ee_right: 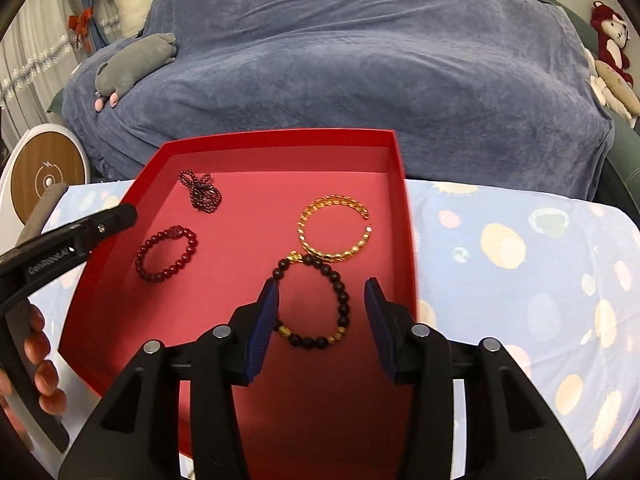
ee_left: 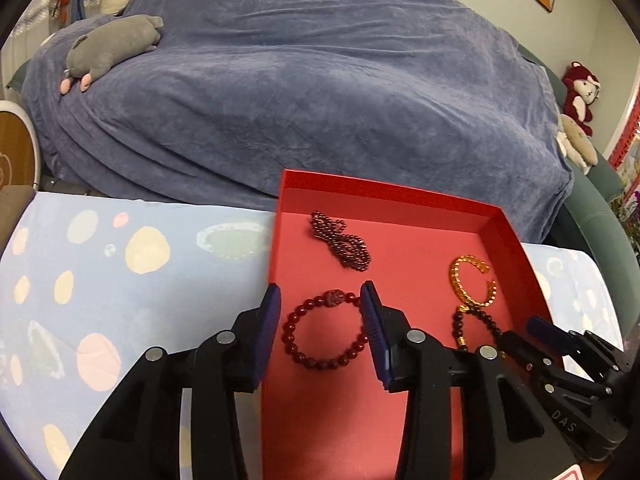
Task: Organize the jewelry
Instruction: 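Carry both bead bracelets into the red box and open both tools, then withdraw both tools and move the left tool toward the yellow bead bracelets, then grasp the yellow-green bead bracelet with the left tool while the right grasps the orange bead bracelet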
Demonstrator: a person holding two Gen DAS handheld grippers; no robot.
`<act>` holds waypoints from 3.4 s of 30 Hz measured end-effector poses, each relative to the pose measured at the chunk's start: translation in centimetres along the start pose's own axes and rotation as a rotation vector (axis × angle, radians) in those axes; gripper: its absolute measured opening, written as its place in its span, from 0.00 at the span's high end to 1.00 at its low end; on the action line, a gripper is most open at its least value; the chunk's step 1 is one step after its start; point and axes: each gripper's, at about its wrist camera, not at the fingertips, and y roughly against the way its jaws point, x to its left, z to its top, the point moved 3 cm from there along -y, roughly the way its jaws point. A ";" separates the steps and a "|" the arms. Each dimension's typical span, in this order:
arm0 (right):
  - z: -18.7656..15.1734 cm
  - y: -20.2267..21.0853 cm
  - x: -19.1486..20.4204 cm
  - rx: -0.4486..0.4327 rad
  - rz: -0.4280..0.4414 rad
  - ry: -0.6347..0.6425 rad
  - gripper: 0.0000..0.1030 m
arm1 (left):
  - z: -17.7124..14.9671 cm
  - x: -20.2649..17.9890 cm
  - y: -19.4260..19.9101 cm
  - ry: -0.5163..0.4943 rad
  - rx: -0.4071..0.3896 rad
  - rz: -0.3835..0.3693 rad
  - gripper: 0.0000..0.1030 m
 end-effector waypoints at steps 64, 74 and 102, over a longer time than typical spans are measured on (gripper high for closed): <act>-17.1 12.7 4.1 0.051 0.095 0.080 0.54 | -21.3 -1.7 11.5 -0.156 0.134 -0.032 0.87; -17.4 12.5 4.7 0.057 0.108 0.095 0.54 | -21.1 -1.2 12.4 -0.116 0.139 -0.086 0.93; -18.2 11.4 11.8 0.113 0.250 0.196 0.67 | -18.9 4.6 14.8 -0.001 0.061 0.000 0.93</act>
